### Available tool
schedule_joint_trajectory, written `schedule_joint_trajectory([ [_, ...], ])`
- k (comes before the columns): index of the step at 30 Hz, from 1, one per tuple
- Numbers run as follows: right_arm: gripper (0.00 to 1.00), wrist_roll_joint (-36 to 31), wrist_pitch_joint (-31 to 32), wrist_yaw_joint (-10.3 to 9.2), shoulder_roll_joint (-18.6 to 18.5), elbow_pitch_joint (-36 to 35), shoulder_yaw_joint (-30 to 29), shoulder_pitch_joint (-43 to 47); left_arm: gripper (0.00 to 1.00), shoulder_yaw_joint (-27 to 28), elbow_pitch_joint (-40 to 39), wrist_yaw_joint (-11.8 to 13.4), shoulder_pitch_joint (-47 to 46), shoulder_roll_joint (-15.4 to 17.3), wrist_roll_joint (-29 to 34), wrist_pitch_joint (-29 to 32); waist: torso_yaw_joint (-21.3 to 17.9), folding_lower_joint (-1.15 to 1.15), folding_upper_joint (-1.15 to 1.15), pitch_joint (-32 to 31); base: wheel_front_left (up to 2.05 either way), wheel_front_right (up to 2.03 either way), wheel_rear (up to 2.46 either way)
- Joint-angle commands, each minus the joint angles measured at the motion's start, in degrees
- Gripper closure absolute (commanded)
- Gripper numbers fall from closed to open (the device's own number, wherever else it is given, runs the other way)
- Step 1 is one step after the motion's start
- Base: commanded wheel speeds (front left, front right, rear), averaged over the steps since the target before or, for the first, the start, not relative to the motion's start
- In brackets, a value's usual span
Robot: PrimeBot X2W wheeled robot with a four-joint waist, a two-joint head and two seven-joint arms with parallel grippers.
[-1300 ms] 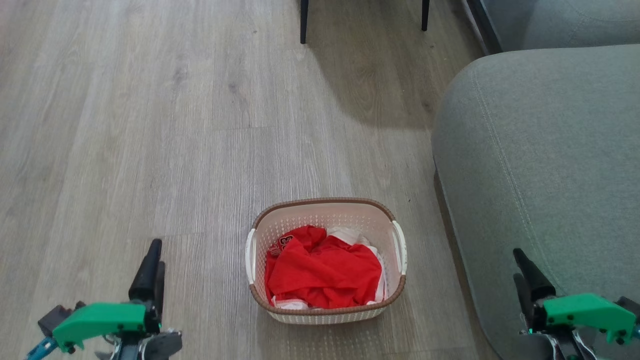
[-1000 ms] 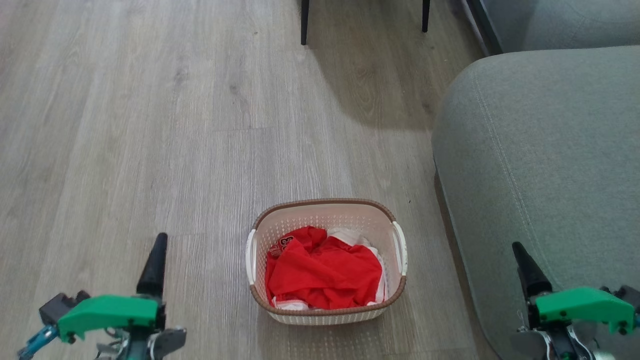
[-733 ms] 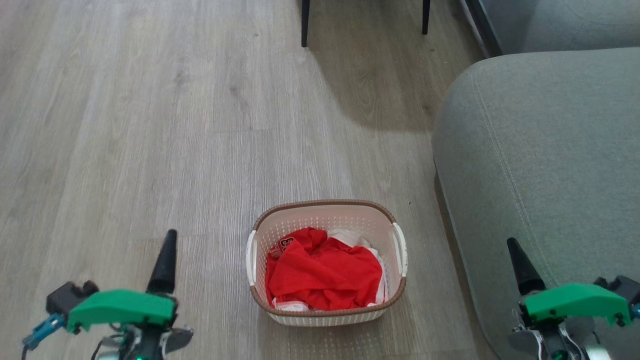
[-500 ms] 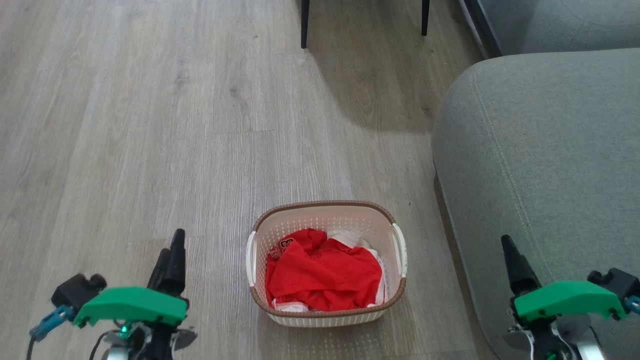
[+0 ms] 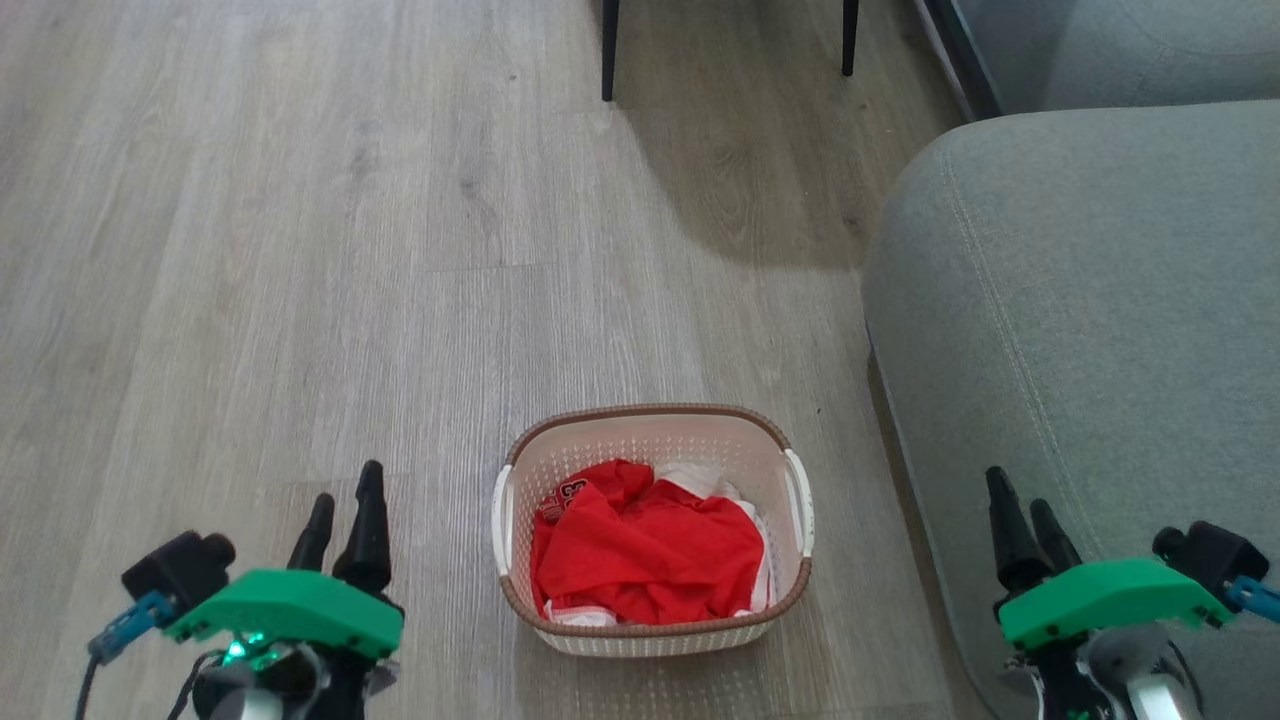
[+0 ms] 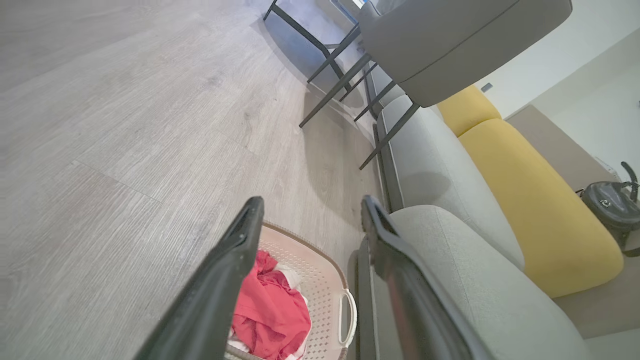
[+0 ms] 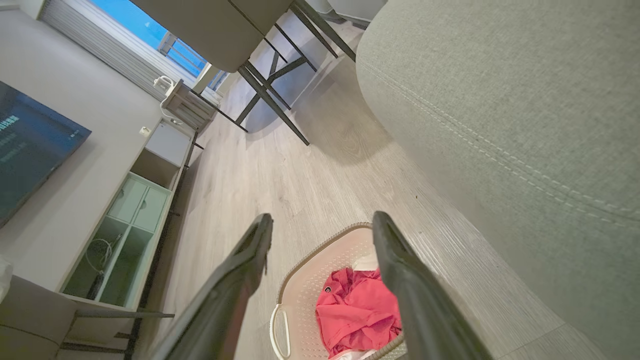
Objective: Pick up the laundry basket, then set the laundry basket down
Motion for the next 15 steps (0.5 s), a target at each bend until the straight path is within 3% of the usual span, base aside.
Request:
schedule_joint_trajectory([
  [1,0.00,-1.9,-0.8,0.04,-0.6,-2.5,0.9,-1.7,0.00,0.2,-2.7,0.5,-1.6,1.0,1.9,-0.9,0.0,0.00,0.00,0.0,0.00,0.00,0.00],
  [15,0.00,-10.9,-3.2,0.05,-0.7,-3.6,3.4,-1.5,0.00,-3.1,-3.8,3.8,-1.2,2.5,11.6,-3.2,0.1,0.00,0.00,-0.1,0.00,0.00,0.00],
])
